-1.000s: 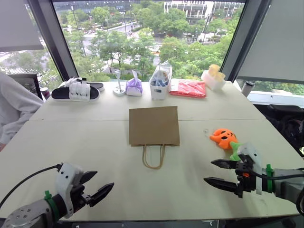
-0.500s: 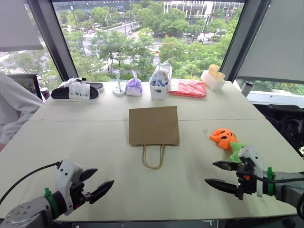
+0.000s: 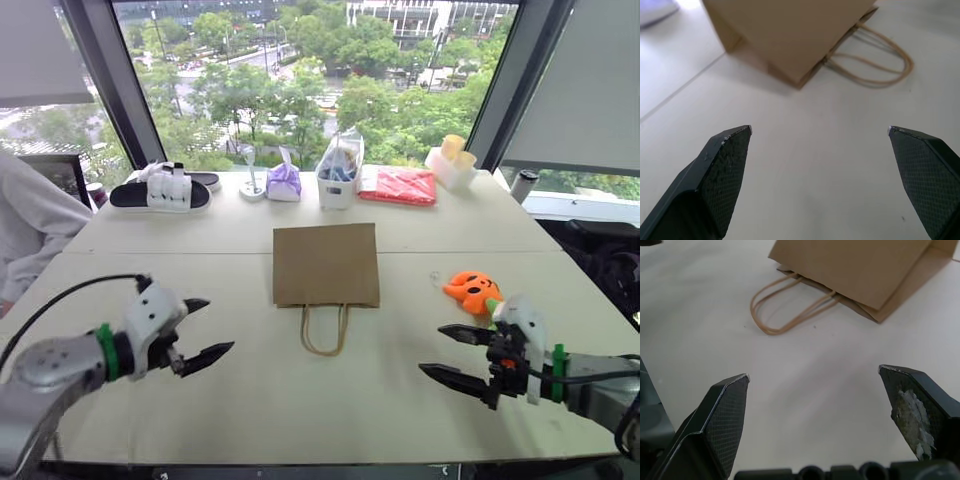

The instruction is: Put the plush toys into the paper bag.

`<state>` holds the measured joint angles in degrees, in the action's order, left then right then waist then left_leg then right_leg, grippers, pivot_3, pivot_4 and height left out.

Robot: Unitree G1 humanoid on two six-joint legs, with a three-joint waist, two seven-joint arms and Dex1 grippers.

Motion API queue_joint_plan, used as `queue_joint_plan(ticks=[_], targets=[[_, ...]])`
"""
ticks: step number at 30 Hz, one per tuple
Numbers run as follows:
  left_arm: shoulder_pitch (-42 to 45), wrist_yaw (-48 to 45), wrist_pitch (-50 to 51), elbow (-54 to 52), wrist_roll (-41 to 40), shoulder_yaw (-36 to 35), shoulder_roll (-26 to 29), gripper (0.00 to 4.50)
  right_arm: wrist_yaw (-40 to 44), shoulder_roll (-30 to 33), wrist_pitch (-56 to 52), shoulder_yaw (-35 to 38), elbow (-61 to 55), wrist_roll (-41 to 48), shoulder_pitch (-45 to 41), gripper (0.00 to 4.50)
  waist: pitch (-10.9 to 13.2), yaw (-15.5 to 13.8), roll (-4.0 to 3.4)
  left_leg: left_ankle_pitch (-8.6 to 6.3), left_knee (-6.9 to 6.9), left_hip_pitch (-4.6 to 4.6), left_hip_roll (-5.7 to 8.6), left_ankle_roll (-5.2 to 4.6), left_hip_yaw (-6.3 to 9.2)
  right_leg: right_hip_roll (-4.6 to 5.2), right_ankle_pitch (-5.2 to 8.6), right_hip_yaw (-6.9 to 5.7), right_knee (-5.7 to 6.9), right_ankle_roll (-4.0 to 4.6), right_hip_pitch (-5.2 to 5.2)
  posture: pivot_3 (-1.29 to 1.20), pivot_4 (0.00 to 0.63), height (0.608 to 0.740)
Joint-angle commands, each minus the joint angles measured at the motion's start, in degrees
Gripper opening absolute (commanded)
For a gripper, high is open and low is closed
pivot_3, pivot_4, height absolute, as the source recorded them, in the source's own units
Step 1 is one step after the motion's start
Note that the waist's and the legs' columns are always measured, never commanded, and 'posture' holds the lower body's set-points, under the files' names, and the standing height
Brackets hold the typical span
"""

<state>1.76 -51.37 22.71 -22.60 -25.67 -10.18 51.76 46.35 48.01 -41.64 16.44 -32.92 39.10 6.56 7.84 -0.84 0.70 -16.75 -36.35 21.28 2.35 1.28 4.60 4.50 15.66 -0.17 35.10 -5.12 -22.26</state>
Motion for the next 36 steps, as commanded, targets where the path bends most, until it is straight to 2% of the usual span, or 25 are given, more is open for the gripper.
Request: queue_joint_plan(ticks=[1,4,8,10,13,19,24,36], targets=[[7.9,-6.1,-14.6,11.9,10.5,9.8,-0.8,4.50,-3.4,-1.8,-0.5,-2.1,-4.7,0.3,-0.1,4.48,0.0,0.1,-0.01,0.00,0.00,0.03,0.00,0.00,0.00,0.00,-0.01,0.00,0.00,-0.01,-0.05,0.00,0.150,0.740],[17.4,-8.1,-28.5,26.5,18.1,16.9,-5.5,4.50,-6.2,-3.9,-0.6,-4.1,-6.3,-0.5,-0.4,4.48,0.0,0.1,0.00,0.01,0.02,-0.02,0.00,0.01,-0.01,-0.01,-0.01,0.00,0.03,-0.02,-0.04,0.00,0.150,0.740],[27.2,-8.7,-40.4,41.8,23.5,21.5,-11.7,4.50,-8.6,-5.3,-0.5,-5.6,-7.0,-1.2,-0.6,4.48,0.0,0.2,0.06,0.01,-0.01,0.06,0.00,0.01,-0.02,-0.01,-0.10,0.00,0.04,-0.18,-0.12,0.00,0.150,0.740],[32.9,-9.2,-45.5,49.4,25.8,24.0,-15.4,4.50,-9.8,-6.2,-0.2,-6.1,-7.5,-1.5,-0.1,4.48,0.0,-0.3,0.11,0.01,-0.05,0.09,0.01,0.00,-0.01,-0.04,-0.13,-0.03,0.05,-0.23,-0.13,0.00,0.150,0.740],[37.5,-10.2,-49.0,55.6,26.4,24.7,-18.5,4.50,-11.0,-7.0,-0.1,-6.0,-8.2,-1.9,0.9,4.48,0.0,0.0,0.12,-0.04,-0.39,0.18,0.06,-0.10,0.10,-0.18,-0.19,-0.16,0.13,-0.35,-0.04,0.00,0.150,0.740],[42.0,-11.9,-53.7,61.2,27.3,25.4,-21.2,4.50,-12.7,-8.1,0.4,-6.0,-8.8,-2.7,2.3,4.48,0.0,0.5,0.12,-0.18,-0.66,0.15,0.06,-0.34,0.03,-0.23,-0.28,-0.12,0.16,-0.52,-0.02,0.00,0.150,0.740],[43.7,-10.1,-60.8,65.0,31.7,27.1,-22.0,4.50,-14.1,-9.0,0.6,-6.1,-8.8,-3.2,2.0,4.48,0.0,0.2,0.13,-0.18,-0.73,0.13,0.03,-0.34,0.04,-0.31,-0.31,-0.08,0.21,-0.57,0.00,0.00,0.150,0.740],[46.6,-3.6,-64.5,70.9,36.0,28.1,-27.9,4.50,-16.2,-10.1,0.7,-6.2,-8.5,-3.4,1.3,4.48,0.0,0.2,0.14,-0.18,-0.78,0.14,0.05,-0.34,0.06,-0.34,-0.37,-0.06,0.22,-0.67,0.02,0.00,0.150,0.740]])
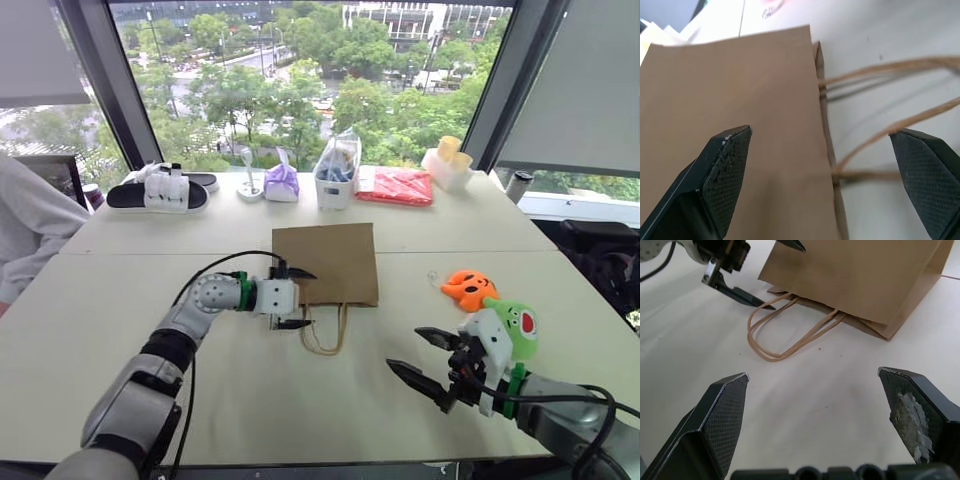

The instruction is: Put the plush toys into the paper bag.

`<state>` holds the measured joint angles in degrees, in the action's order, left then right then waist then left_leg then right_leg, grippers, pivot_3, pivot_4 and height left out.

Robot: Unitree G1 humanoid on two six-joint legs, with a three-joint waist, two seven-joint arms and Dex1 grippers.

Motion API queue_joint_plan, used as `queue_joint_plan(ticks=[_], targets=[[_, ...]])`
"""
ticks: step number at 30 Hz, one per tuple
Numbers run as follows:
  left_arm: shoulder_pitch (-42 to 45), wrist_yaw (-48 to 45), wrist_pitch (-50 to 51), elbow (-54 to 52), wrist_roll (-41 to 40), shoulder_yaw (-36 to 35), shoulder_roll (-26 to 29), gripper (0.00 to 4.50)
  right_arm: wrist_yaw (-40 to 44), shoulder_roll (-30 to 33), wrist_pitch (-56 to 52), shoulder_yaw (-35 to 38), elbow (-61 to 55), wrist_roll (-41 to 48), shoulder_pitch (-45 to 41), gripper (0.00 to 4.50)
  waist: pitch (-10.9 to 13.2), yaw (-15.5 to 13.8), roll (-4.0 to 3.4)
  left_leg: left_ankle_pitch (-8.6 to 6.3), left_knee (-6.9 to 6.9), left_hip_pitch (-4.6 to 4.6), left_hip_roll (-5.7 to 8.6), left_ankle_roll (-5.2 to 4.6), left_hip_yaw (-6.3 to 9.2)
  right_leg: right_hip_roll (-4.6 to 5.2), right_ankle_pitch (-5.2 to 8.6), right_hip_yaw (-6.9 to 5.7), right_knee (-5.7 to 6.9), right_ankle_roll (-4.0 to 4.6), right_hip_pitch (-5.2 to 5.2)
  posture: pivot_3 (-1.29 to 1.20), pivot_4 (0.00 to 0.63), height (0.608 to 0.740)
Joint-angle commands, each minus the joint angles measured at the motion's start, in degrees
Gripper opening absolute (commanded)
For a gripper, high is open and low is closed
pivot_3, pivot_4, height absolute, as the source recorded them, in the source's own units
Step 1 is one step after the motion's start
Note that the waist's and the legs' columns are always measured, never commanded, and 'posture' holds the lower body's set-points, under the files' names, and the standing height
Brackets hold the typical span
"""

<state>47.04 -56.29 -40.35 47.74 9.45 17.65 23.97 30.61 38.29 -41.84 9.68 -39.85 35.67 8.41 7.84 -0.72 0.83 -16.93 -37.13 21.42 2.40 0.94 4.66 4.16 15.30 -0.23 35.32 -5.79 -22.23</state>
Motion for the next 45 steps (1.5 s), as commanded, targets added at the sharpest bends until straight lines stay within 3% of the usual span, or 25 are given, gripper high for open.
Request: queue_joint_plan(ticks=[1,7,8,10,17,22,27,31,37,45], targets=[[1.6,2.6,-3.4,1.3,3.3,1.6,0.1,4.50,-0.6,-0.4,1.0,0.6,-1.6,-0.1,-0.5,4.48,0.0,0.2,0.00,0.00,0.00,0.00,-0.01,0.00,0.00,-0.02,0.00,0.00,0.02,0.00,-0.01,0.00,0.150,0.740],[4.0,7.9,-9.4,5.9,11.3,6.3,0.3,4.50,-1.4,-1.4,2.0,1.1,-0.3,-1.2,-0.4,4.48,0.0,0.0,0.02,0.00,0.00,-0.03,-0.04,0.00,0.01,-0.06,0.00,0.00,0.10,0.00,-0.01,0.00,0.150,0.740],[4.3,8.2,-9.7,6.5,10.6,6.1,-0.4,4.25,-1.6,-1.6,2.1,0.7,-0.2,-1.5,-0.8,4.50,0.0,0.0,0.01,0.00,-0.02,-0.04,-0.03,0.00,0.00,-0.05,0.00,0.00,0.10,-0.01,0.01,0.00,0.150,0.740],[4.7,8.7,-10.3,7.2,9.8,5.8,-1.4,3.62,-1.7,-2.0,2.3,0.1,-0.1,-1.7,-1.2,4.50,0.0,0.0,0.01,0.00,-0.04,-0.06,-0.02,0.00,0.00,-0.05,0.00,0.01,0.10,-0.01,0.04,0.00,0.150,0.740],[5.4,9.0,-11.0,8.0,7.0,4.0,-1.8,0.07,-2.5,-3.1,2.5,-2.2,-0.6,-3.0,-1.2,4.50,0.0,0.1,0.01,0.00,-0.02,-0.03,-0.03,0.00,0.01,-0.06,-0.01,0.01,0.17,-0.01,-0.05,0.00,0.150,0.740],[5.1,1.7,-1.4,6.0,-2.8,-0.8,-3.9,0.02,-4.7,-5.0,2.3,-6.1,-1.2,-5.6,-2.1,4.50,0.0,0.1,0.01,0.00,-0.06,-0.03,-0.03,0.00,0.01,-0.06,-0.01,0.01,0.22,-0.01,-0.04,0.00,0.150,0.740],[7.1,-7.2,22.3,0.4,-15.4,-7.7,-7.3,0.02,-9.7,-11.2,2.9,-14.1,-0.8,-9.8,-6.2,4.50,0.0,0.4,0.01,0.00,-0.08,-0.03,-0.03,0.00,0.05,-0.08,0.00,0.00,0.31,-0.01,-0.06,0.00,0.150,0.740],[8.5,-7.1,29.9,-1.8,-16.8,-9.3,-9.0,0.00,-14.4,-16.1,5.9,-19.7,5.1,-17.6,-11.4,3.21,0.0,0.6,0.02,0.00,-0.12,-0.05,-0.01,0.00,0.05,-0.10,0.00,0.00,0.60,-0.02,-0.09,0.00,0.150,0.740],[8.4,-6.9,34.7,-4.8,-17.1,-9.7,-9.9,0.00,-19.0,-22.5,11.1,-22.4,15.9,-24.9,-17.6,0.03,0.0,1.5,0.02,0.02,-0.08,-0.07,0.01,0.03,0.11,-0.10,0.00,0.01,0.78,-0.02,-0.20,0.00,0.150,0.740],[6.2,-7.8,37.8,-9.7,-17.4,-9.5,-9.7,0.00,-22.2,-29.5,22.9,-22.8,39.2,-32.5,-29.1,0.03,0.0,1.8,0.01,0.08,-0.01,-0.09,-0.02,0.14,0.11,-0.15,0.00,0.06,0.79,-0.01,-0.34,0.00,0.150,0.740]])
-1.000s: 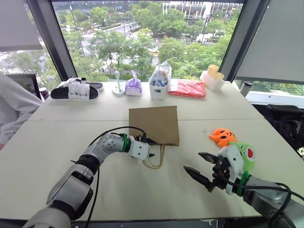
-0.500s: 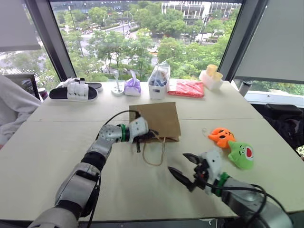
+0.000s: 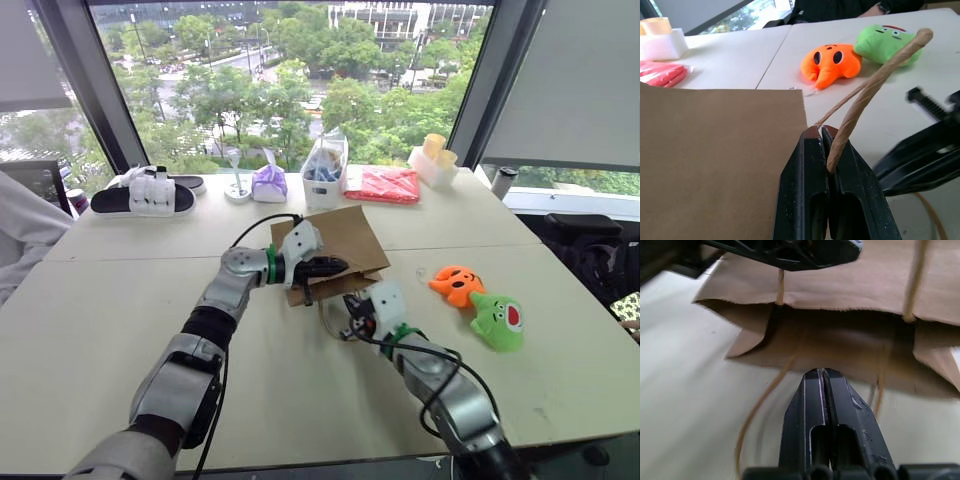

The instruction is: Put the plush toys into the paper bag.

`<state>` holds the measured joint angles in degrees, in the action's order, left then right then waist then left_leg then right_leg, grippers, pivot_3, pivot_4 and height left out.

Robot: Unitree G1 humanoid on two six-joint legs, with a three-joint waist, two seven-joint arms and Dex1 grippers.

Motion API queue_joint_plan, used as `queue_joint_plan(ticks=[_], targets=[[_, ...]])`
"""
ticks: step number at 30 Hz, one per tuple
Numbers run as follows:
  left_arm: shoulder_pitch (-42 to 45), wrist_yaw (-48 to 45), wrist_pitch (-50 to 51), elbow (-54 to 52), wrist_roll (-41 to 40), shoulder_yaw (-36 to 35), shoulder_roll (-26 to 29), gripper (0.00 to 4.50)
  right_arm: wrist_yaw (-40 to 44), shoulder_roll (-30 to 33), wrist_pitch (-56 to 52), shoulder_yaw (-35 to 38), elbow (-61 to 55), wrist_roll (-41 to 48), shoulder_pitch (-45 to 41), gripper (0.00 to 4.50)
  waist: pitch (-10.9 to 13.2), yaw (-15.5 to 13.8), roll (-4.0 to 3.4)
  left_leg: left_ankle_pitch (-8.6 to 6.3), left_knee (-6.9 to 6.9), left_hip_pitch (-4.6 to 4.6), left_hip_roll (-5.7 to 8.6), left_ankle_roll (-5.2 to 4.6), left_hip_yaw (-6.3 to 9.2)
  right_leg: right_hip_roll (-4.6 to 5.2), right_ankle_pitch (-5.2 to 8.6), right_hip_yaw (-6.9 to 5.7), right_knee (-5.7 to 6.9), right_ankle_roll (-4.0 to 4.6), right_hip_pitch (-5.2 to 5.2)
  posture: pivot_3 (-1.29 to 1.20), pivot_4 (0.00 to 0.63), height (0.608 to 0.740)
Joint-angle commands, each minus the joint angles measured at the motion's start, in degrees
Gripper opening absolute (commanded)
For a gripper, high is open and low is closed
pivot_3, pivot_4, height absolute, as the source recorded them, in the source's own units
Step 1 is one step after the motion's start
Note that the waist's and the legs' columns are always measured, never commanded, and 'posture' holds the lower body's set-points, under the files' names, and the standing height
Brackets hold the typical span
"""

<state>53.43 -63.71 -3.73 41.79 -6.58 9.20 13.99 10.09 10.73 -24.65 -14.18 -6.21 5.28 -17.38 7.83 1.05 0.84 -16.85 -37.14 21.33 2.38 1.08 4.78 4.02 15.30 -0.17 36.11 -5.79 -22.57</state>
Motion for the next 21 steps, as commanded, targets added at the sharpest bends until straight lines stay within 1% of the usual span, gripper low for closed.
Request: queue_joint_plan(ticks=[1,2,7,12,16,21], targets=[[-0.4,-0.4,1.7,-4.4,-1.5,-1.0,0.3,0.00,-2.1,-2.6,7.3,1.5,7.9,-2.6,-4.3,0.03,0.0,0.0,0.00,0.02,0.02,0.00,-0.01,0.04,0.00,0.00,0.00,0.01,0.01,0.00,0.00,0.00,0.150,0.740],[-0.5,-0.4,2.5,-5.2,-1.9,-1.2,0.3,0.00,-2.7,-3.0,9.3,1.9,10.6,-3.4,-5.6,0.03,0.0,0.0,0.00,0.11,0.02,0.01,-0.01,0.20,0.00,0.00,0.00,0.02,0.01,0.00,-0.02,0.00,0.150,0.740],[-0.6,0.0,6.2,-8.3,-3.5,-2.2,0.5,0.00,-3.0,-4.6,15.0,3.3,19.0,-4.5,-8.8,0.03,0.0,-0.1,0.00,0.15,0.02,0.04,0.04,0.26,0.01,0.06,-0.01,0.05,0.02,0.01,0.00,0.00,0.150,0.740],[0.8,1.7,16.4,-14.5,-8.5,-6.1,1.9,0.00,-2.2,-5.8,23.8,4.7,33.4,-5.5,-14.8,0.03,0.0,0.4,-0.01,0.16,0.04,0.04,0.03,0.29,0.01,0.04,-0.01,0.08,0.03,0.01,-0.05,0.00,0.150,0.740],[0.2,1.6,21.1,-18.6,-10.3,-6.2,2.2,0.00,-1.6,-7.4,29.8,5.2,40.9,-5.8,-18.4,0.03,0.0,1.3,-0.01,0.19,0.07,0.03,0.02,0.34,0.05,0.04,-0.01,0.09,0.07,0.01,-0.06,0.00,0.150,0.740],[-0.8,0.4,25.4,-22.2,-11.4,-5.2,3.0,0.00,-0.9,-9.6,36.8,5.8,53.5,-7.0,-25.8,0.03,0.0,1.7,-0.03,0.23,0.10,0.03,0.02,0.42,0.04,0.03,-0.01,0.13,0.07,0.01,-0.09,0.00,0.150,0.740]])
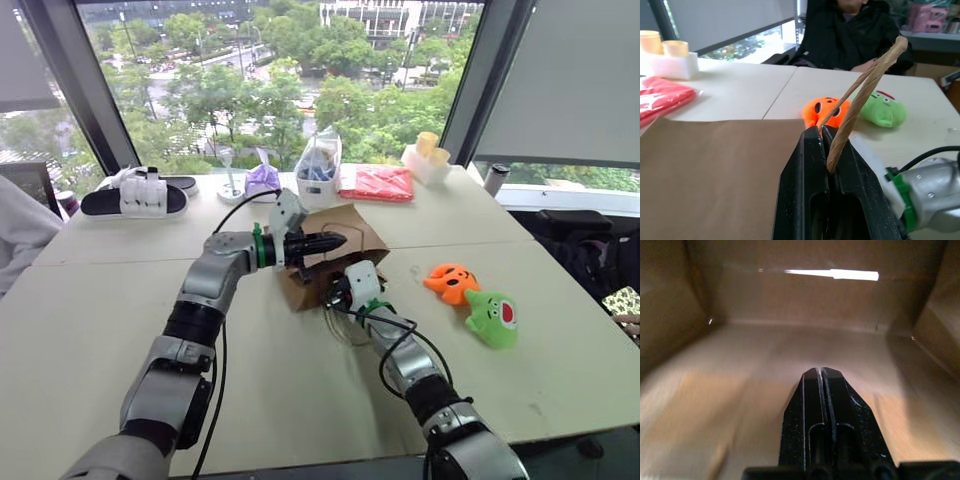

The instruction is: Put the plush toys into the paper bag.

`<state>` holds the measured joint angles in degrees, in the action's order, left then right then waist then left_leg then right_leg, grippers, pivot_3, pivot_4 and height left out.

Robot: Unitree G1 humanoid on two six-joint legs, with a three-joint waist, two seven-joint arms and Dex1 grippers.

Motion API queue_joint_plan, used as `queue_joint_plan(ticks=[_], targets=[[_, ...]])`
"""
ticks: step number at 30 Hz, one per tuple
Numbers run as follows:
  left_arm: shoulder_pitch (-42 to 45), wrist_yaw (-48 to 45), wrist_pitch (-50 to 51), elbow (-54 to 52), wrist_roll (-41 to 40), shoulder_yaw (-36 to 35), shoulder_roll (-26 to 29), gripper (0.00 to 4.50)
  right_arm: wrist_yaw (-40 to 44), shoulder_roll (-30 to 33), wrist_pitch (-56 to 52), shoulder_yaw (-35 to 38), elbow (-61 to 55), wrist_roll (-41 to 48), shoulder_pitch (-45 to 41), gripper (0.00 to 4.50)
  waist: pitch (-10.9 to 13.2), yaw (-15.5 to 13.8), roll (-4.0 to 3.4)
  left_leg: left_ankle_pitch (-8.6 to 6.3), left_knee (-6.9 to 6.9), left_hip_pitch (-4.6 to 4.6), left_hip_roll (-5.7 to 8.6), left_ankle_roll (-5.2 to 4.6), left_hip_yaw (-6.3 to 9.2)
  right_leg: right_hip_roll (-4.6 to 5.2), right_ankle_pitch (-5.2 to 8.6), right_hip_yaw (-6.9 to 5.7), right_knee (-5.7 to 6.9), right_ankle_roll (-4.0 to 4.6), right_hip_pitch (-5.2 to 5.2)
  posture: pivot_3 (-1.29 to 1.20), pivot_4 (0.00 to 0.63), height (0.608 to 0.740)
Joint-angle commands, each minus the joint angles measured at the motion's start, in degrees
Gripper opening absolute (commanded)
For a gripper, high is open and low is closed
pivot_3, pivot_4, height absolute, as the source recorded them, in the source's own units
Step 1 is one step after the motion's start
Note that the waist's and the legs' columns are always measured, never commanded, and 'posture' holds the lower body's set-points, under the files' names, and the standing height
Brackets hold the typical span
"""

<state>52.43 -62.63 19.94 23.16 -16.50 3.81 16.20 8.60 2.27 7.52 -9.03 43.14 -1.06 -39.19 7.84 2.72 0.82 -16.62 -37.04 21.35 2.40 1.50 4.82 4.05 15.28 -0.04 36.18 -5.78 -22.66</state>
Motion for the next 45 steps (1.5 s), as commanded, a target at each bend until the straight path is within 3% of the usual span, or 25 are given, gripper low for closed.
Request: queue_joint_plan(ticks=[1,11,27,31,34,36,39,42,45], targets=[[0.0,-0.7,2.1,-4.0,-1.5,0.2,0.8,0.00,0.7,-1.5,5.3,0.8,6.5,-0.9,-5.4,0.03,0.0,0.0,-0.01,0.01,0.02,0.00,0.00,0.03,0.00,-0.01,0.00,0.02,0.01,0.00,-0.03,0.00,0.150,0.740],[4.3,4.7,8.9,-3.8,-6.0,-5.4,-0.1,0.00,4.8,-3.9,3.5,5.4,24.6,0.6,-11.8,0.03,0.0,-0.1,0.00,0.07,0.00,0.00,0.03,0.16,0.03,0.05,-0.02,0.04,0.00,0.02,0.01,0.00,0.150,0.740],[2.6,0.2,7.6,-3.3,-6.3,-3.0,4.1,0.00,6.7,-2.3,7.7,5.8,18.4,-0.6,-9.6,0.03,0.0,-0.1,-0.05,0.08,0.06,-0.05,0.05,0.20,0.05,0.06,-0.02,0.05,0.02,0.02,0.01,0.00,0.150,0.740],[1.7,1.4,6.0,-2.6,-5.9,-2.9,3.9,0.00,9.1,-1.2,7.0,5.7,6.1,0.9,-3.8,0.03,0.0,-0.2,-0.06,0.08,0.05,0.03,0.05,0.21,0.06,0.07,-0.02,0.05,0.01,0.02,-0.06,0.00,0.150,0.740],[1.3,1.4,5.0,-2.1,-5.5,-2.6,3.9,0.00,13.1,0.8,1.6,4.8,-13.8,3.2,4.8,0.03,0.0,-0.2,-0.06,0.08,0.06,0.06,0.07,0.21,0.05,0.08,-0.03,0.06,0.02,0.01,-0.09,0.00,0.150,0.740],[1.0,1.4,4.7,-1.9,-5.6,-2.6,3.7,0.00,14.0,4.7,-7.1,6.1,-35.1,5.7,15.3,0.03,0.0,-0.2,-0.06,0.08,0.06,0.05,0.08,0.20,0.03,0.07,-0.04,0.07,0.00,-0.01,-0.11,0.00,0.150,0.740],[0.5,0.6,4.8,-2.5,-5.9,-2.4,3.5,0.00,12.7,9.8,-18.8,10.9,-56.0,8.3,25.7,0.83,0.0,-1.8,-0.11,0.06,0.13,0.12,0.08,0.19,0.20,0.06,-0.03,0.07,0.01,-0.01,-0.13,0.00,0.150,0.740],[-0.3,-0.2,4.8,-3.7,-6.1,-1.8,3.3,0.00,9.2,14.5,-27.4,18.4,-66.1,9.0,31.7,2.24,0.0,-2.1,-0.11,0.00,0.05,0.17,0.29,0.10,0.12,0.18,-0.04,0.14,-0.06,-0.01,-0.11,0.00,0.150,0.740],[-0.9,-0.6,4.8,-4.5,-6.1,-1.4,2.8,0.00,7.2,18.9,-31.2,24.9,-69.1,7.3,36.0,3.77,0.0,-2.1,-0.08,-0.18,-0.04,0.03,0.30,-0.24,0.06,0.18,-0.03,0.15,-0.20,-0.02,0.10,0.00,0.150,0.740]])
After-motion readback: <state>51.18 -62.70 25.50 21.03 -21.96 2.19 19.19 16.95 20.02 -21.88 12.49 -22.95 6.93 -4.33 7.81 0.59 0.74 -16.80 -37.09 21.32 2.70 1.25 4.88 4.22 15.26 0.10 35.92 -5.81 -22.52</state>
